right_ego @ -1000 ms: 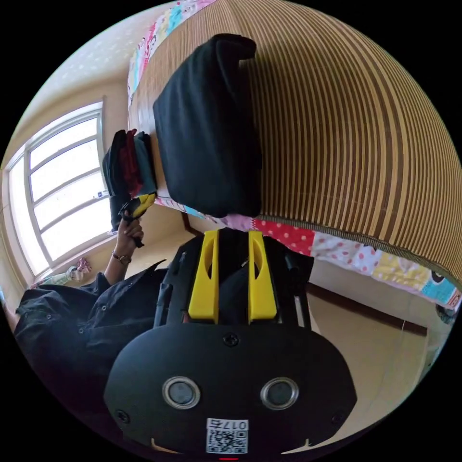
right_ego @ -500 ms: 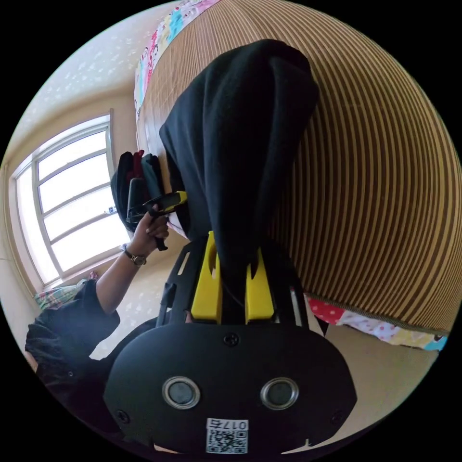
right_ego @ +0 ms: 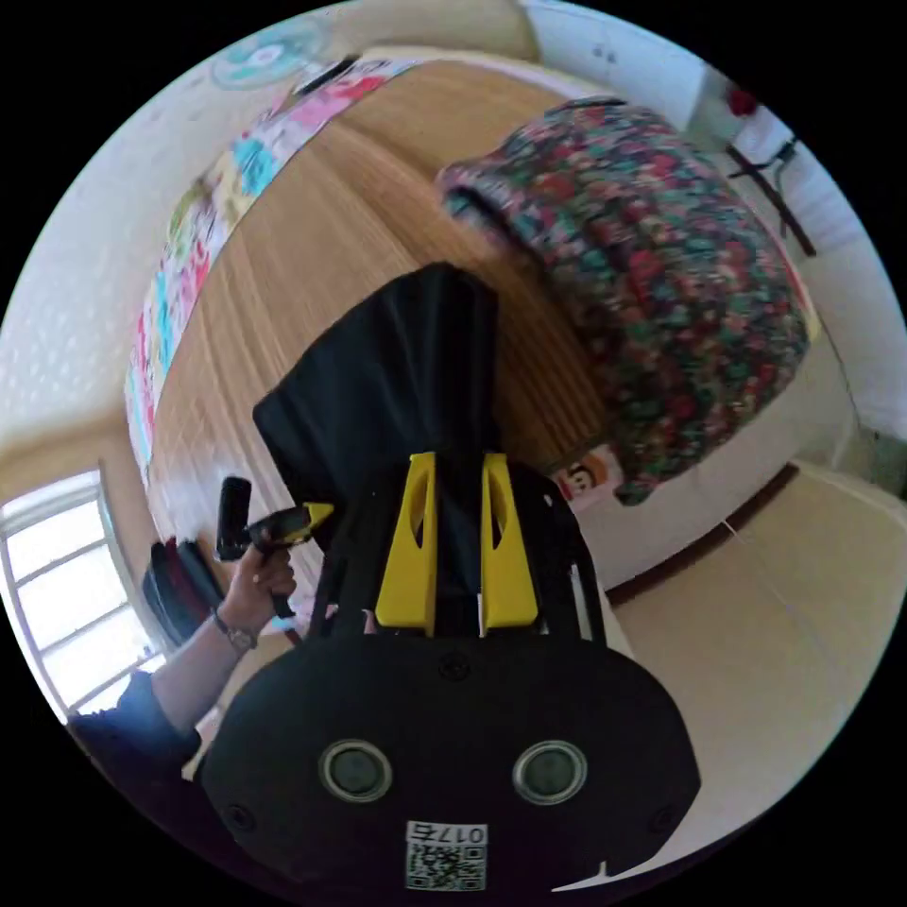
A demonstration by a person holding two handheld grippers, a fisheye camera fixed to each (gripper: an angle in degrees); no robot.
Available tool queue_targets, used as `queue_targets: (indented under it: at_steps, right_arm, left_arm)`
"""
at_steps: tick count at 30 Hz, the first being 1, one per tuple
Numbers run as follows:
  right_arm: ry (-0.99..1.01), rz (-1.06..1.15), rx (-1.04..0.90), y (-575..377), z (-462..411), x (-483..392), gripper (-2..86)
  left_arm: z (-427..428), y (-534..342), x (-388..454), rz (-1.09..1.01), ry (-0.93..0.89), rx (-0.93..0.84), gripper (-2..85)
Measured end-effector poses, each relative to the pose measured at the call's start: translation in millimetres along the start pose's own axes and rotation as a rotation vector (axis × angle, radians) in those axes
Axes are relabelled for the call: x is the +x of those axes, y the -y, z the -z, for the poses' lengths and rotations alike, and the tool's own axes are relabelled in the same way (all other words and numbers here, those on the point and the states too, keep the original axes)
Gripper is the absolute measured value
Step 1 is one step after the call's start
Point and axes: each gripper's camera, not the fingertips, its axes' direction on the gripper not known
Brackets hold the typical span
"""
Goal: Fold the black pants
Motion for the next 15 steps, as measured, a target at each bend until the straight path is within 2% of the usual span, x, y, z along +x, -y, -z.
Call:
queue_targets:
  at_steps: [2,5,7,9,12,14,15]
  right_arm:
    - [0.002,-0.187,0.182,0,58,31,6.0]
    - [0.09,-0.223,0.341,-18,91,38,2.9]
    - [0.108,-0.221,0.336,-26,86,30,2.0]
    - [0.148,-0.19,0.239,-30,63,17,1.4]
    - [0.319,-0.063,-0.064,-37,-1,-24,0.8]
    - [0.57,0.105,-0.425,-49,-59,-82,0.7]
    - [0.6,0.141,-0.509,-54,-70,-100,0.7]
  left_arm:
    - [-26,20,20,0.03,-0.001,-0.028,12.4]
    - [-41,22,46,0.02,0.073,-0.073,11.1]
    - [-37,1,47,-0.014,0.18,-0.146,9.8]
    - [-26,-27,32,-0.014,0.285,-0.22,7.6]
    - [8,-99,-14,0.017,0.502,-0.384,0.2]
    - [43,-156,-48,0.137,0.681,-0.443,-0.5]
    - [70,-196,-64,0.212,0.757,-0.446,-0.7]
